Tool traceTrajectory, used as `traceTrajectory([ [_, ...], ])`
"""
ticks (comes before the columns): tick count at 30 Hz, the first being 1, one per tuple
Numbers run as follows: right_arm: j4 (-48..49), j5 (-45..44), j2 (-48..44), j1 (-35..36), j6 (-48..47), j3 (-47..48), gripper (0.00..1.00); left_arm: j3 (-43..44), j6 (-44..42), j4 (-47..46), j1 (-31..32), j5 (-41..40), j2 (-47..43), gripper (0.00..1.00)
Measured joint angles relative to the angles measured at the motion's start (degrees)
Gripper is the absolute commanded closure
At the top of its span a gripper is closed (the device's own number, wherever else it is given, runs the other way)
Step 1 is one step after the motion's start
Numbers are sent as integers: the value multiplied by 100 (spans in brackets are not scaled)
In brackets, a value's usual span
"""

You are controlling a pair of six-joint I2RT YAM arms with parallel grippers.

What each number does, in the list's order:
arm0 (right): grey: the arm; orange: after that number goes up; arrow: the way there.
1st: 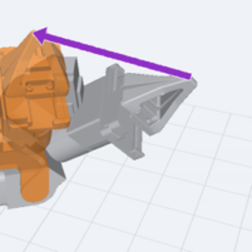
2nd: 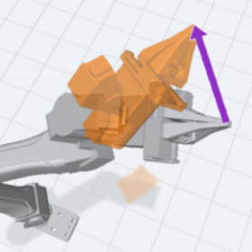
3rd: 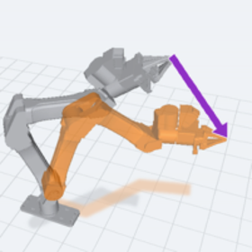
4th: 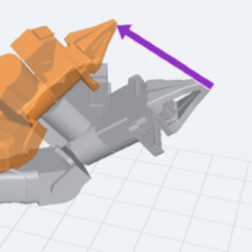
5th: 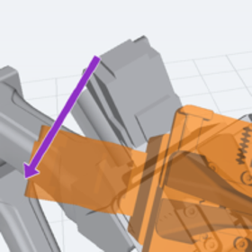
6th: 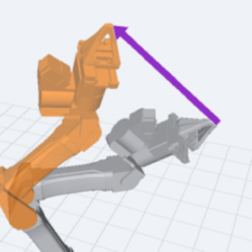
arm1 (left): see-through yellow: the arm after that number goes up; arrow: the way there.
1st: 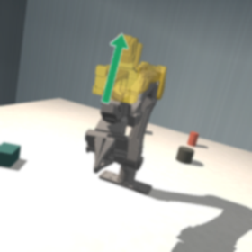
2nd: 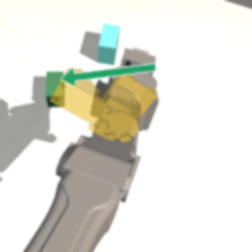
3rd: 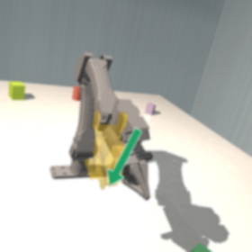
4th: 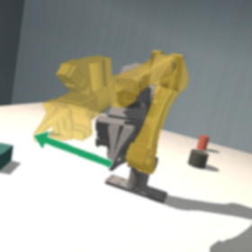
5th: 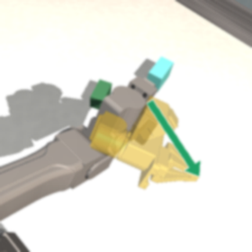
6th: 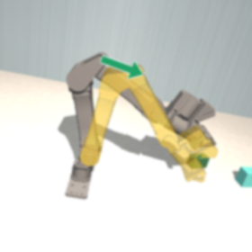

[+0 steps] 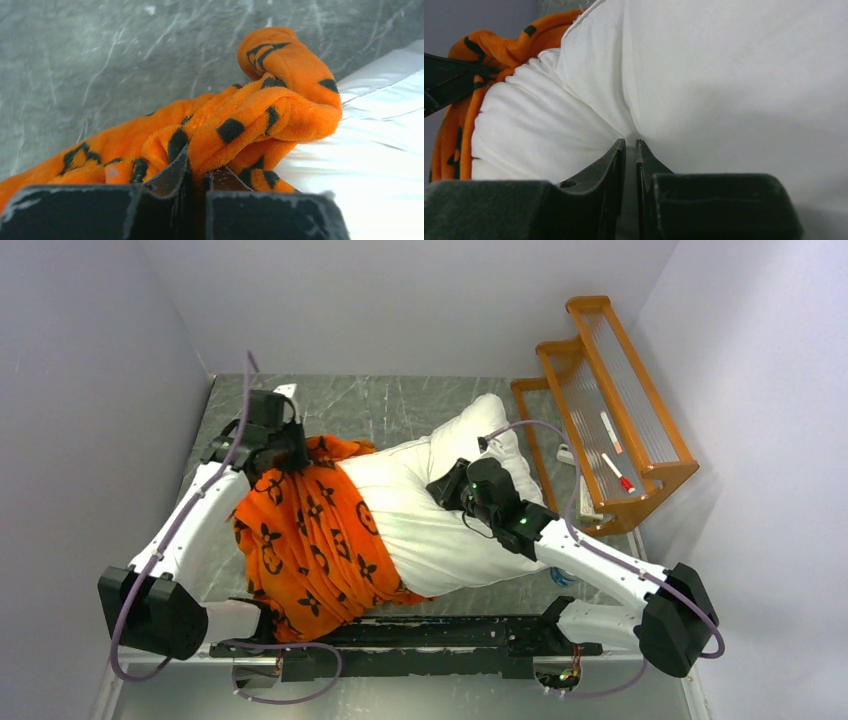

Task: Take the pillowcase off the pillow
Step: Remove the pillow from the pillowcase.

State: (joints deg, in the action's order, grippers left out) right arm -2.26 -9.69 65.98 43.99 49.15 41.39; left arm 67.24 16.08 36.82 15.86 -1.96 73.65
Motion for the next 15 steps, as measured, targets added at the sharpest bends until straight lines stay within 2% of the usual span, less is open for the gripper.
traceTrajectory([
  [4,-109,28,33,46,68,116,83,-247,205,170,-723,490,-219,95],
  [8,-450,83,168,46,-26,420,76,-369,146,144,-935,1093,-409,95],
  [10,-767,155,251,42,-179,708,70,-400,59,76,-1014,1458,-428,95],
  [15,-1696,472,282,50,-767,1674,40,-170,-153,81,-1121,2026,-76,95],
])
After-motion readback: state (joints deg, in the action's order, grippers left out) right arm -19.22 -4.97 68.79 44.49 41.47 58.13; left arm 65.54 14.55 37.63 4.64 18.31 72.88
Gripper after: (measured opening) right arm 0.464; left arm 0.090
